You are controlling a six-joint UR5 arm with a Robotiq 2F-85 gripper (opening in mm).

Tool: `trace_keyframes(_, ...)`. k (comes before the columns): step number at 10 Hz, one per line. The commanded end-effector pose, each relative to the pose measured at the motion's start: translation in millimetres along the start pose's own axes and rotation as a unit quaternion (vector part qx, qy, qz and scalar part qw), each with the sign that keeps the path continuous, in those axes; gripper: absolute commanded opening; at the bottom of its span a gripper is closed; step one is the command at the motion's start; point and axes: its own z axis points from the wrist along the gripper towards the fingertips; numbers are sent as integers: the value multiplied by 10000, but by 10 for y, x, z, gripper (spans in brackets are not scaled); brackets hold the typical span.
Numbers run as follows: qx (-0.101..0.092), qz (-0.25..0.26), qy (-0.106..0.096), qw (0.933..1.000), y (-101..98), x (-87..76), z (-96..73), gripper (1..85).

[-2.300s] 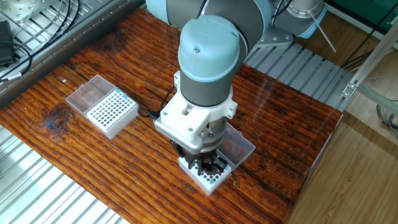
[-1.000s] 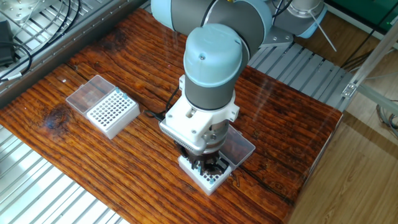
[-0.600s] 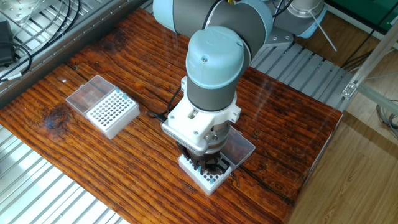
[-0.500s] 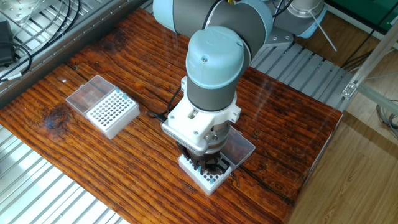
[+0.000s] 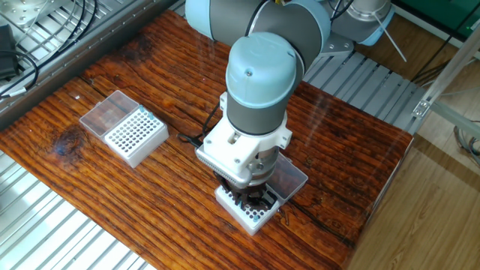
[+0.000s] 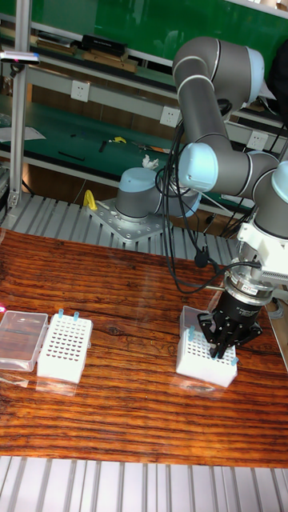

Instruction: Transfer all medium pipette tips from one holder to another

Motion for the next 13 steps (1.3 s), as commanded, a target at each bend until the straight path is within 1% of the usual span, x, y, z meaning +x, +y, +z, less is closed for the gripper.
trace_keyframes(1, -42, 64, 23, 10000, 15, -4, -19, 127)
trace_keyframes(3, -43, 64, 46, 10000, 20, -11, -56, 123)
trace_keyframes(6, 31, 52, 133, 9999, 18, -28, -227, 107)
trace_keyframes(7, 100, 25, 151, 9998, -8, -57, -294, 107)
trace_keyframes(8, 122, 16, 167, 9998, -13, -83, -364, 100)
trace_keyframes(11, 179, -31, 254, 9995, -1, -146, -669, 90)
trace_keyframes(12, 178, -84, 264, 9995, -18, -172, -754, 87)
trace_keyframes(13, 231, -204, 224, 9993, -90, -220, -833, 87)
